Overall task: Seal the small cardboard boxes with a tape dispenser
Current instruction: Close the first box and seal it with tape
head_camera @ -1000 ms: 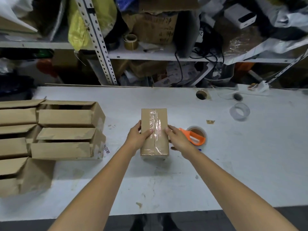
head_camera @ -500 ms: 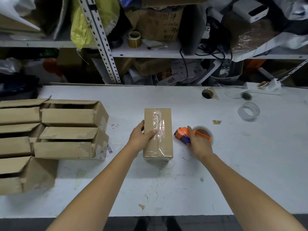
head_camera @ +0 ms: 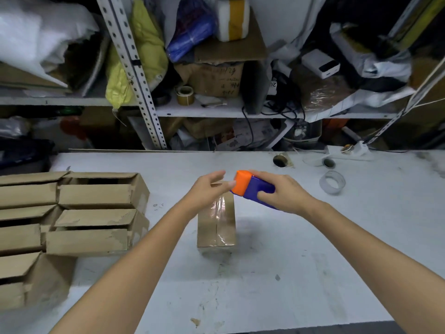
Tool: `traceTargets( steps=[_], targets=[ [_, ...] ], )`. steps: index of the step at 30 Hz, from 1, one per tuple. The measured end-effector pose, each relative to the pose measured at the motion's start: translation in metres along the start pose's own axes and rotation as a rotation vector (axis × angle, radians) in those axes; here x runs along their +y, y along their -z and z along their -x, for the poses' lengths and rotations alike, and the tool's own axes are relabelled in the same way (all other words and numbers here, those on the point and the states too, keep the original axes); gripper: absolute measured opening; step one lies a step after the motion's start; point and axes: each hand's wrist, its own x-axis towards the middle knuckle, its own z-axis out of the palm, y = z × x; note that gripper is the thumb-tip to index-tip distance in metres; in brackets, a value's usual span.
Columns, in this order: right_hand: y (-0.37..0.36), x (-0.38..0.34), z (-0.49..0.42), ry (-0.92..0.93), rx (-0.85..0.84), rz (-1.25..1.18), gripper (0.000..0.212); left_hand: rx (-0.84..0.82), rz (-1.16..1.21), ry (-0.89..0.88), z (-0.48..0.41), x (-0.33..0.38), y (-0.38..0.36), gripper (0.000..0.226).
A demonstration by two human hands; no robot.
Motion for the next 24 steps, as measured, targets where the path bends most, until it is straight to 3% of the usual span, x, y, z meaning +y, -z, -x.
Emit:
traceTargets(
  steps=[2,6,13,17,21,24],
  targets=[
    [0.015,-0.015,-0.001,0.049,-0.010,-0.001,0.060,-0.086,0.069,-0.019,0.001,0.018,0.008,0.058],
    [0.036,-0.035,-0.005,0.082,-0.042,0.028,0.058,-0.118,0.118,-0.035,0.003,0.035,0.020,0.022],
    [0.035,-0.048,-0.022,0.145,-0.099,0.030,0.067,-0.079,0.294,0.094,0.003,0.042,0.043,0.029],
    [0.026,-0.057,-0.039,0.179,-0.150,0.121,0.064,0.086,0.138,0.123,-0.010,0.029,0.046,0.016],
    [0.034,-0.036,-0.056,0.082,-0.205,0.235,0.067,0.302,0.201,0.182,-0.020,0.002,0.066,0.005],
    [0.046,-0.014,-0.064,-0.022,-0.259,0.322,0.068,0.401,0.230,0.249,-0.026,-0.024,0.078,0.010]
  ],
)
